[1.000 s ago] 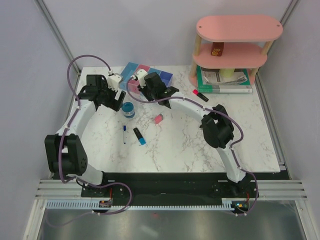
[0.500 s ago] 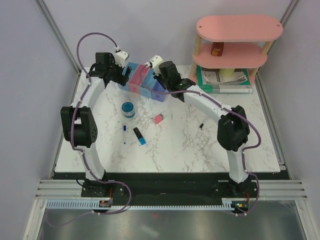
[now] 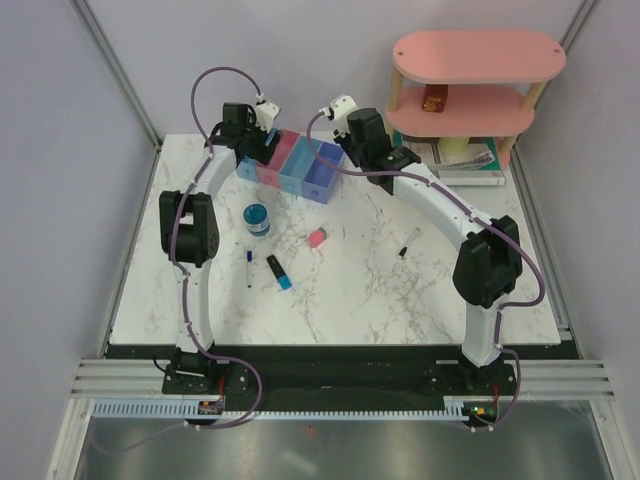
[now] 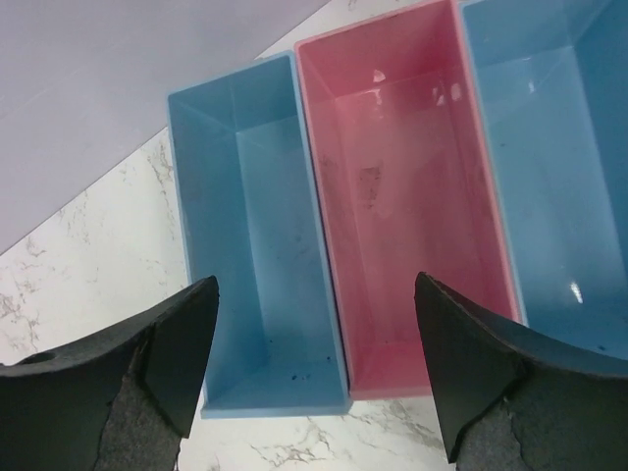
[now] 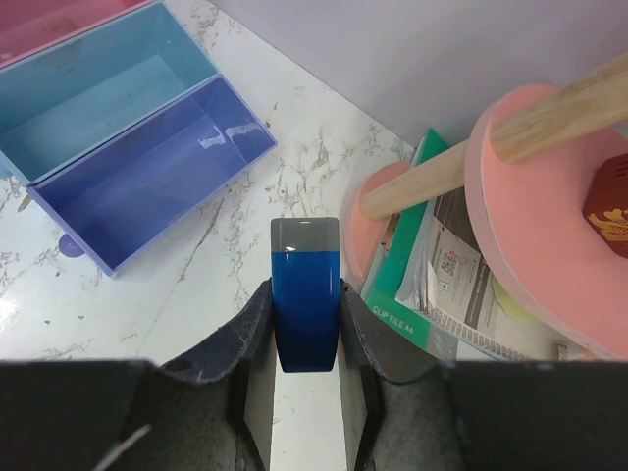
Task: Sort the stationery into containers
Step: Move the storage box to the center of the board.
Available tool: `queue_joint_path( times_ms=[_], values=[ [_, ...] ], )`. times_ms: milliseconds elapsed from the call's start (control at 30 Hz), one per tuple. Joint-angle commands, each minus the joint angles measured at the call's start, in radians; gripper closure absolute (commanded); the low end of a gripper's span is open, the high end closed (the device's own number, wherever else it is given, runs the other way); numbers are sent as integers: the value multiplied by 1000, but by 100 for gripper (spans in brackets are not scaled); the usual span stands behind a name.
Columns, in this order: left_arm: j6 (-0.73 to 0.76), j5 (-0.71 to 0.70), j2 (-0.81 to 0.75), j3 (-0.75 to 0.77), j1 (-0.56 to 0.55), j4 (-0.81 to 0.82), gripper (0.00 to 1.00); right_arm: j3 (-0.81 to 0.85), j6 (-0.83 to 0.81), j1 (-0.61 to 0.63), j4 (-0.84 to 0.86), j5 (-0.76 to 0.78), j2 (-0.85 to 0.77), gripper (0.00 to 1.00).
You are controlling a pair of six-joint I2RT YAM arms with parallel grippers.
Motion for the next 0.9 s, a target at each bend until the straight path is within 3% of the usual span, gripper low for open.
queue_joint_path(
  times_ms=[0, 167, 300, 467, 767, 867],
  values=[
    [53, -64, 48, 66, 5, 56, 14, 9, -3, -9, -19, -15, -52, 100],
    [87, -64, 88, 75, -4, 66, 19, 12, 3, -9, -29, -24, -46, 100],
    [93, -41, 101, 52, -12, 62, 29, 16, 11, -9, -36, -30, -41, 100],
    [74, 17, 85, 2, -24, 30, 55, 16, 20, -9, -43, -41, -37, 100],
    [5, 84, 13, -107, -56, -57, 62, 27, 31, -8, -51, -61, -34, 100],
    [-12, 109, -1, -130, -67, -106, 69, 30, 29, -11, -56, -59, -38, 100]
  ],
)
